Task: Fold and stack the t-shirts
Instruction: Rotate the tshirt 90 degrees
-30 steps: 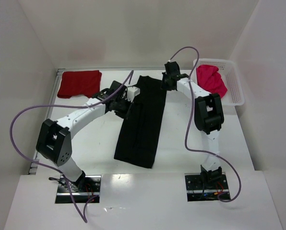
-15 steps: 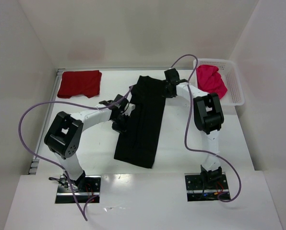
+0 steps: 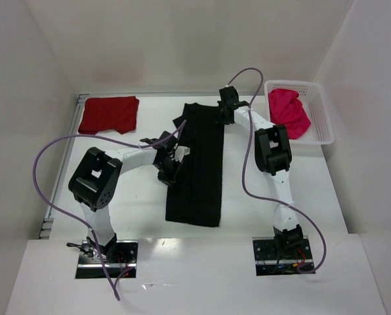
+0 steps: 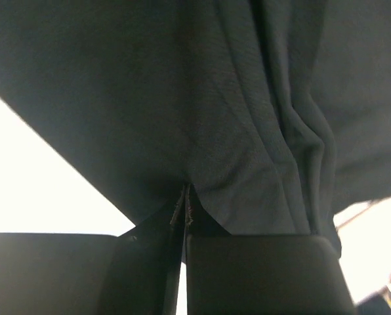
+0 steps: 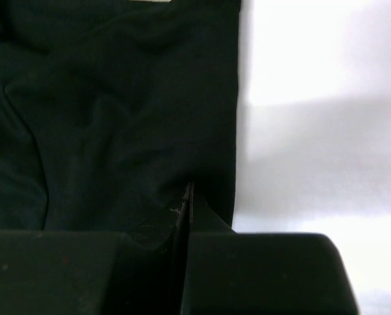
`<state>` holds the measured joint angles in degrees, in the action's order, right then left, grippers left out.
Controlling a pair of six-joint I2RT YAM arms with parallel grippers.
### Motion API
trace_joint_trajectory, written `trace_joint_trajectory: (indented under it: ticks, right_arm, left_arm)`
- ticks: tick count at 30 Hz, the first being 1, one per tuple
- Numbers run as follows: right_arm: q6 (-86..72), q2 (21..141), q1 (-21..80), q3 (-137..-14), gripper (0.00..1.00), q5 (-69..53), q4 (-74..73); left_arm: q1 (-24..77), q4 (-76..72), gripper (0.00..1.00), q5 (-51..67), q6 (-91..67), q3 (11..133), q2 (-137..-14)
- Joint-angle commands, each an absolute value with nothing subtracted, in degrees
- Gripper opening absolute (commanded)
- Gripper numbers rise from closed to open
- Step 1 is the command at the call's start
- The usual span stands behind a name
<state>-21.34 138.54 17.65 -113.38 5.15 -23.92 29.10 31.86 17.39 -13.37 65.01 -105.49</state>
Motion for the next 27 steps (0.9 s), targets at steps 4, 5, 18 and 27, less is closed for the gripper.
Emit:
trace_joint_trajectory:
  ticks: [4,5,18,27]
  right_arm:
    - [-19.34,144.57,18.02,-122.16,0.01,3.35,-26.89]
    - [-19.34,145.71,18.02,-123.04,0.01,3.34,-26.89]
    - [-18.19,141.52,18.54,-129.12,0.23,3.52,-29.62]
    - [-16.61,104.97,18.54,-97.97,1.0,0.98,-18.82]
  left_arm:
    - [30.58,31.55,0.06,26.1,-9.14,67.23,-110.47]
    - [30.59,31.55,0.06,26.1,-9.14,67.24,-111.17]
    - [28.66,34.37,0.27,17.67,-12.38,72.06,-104.95]
    - [28.04,35.43,0.76,8.27,-16.87,74.53,-88.78]
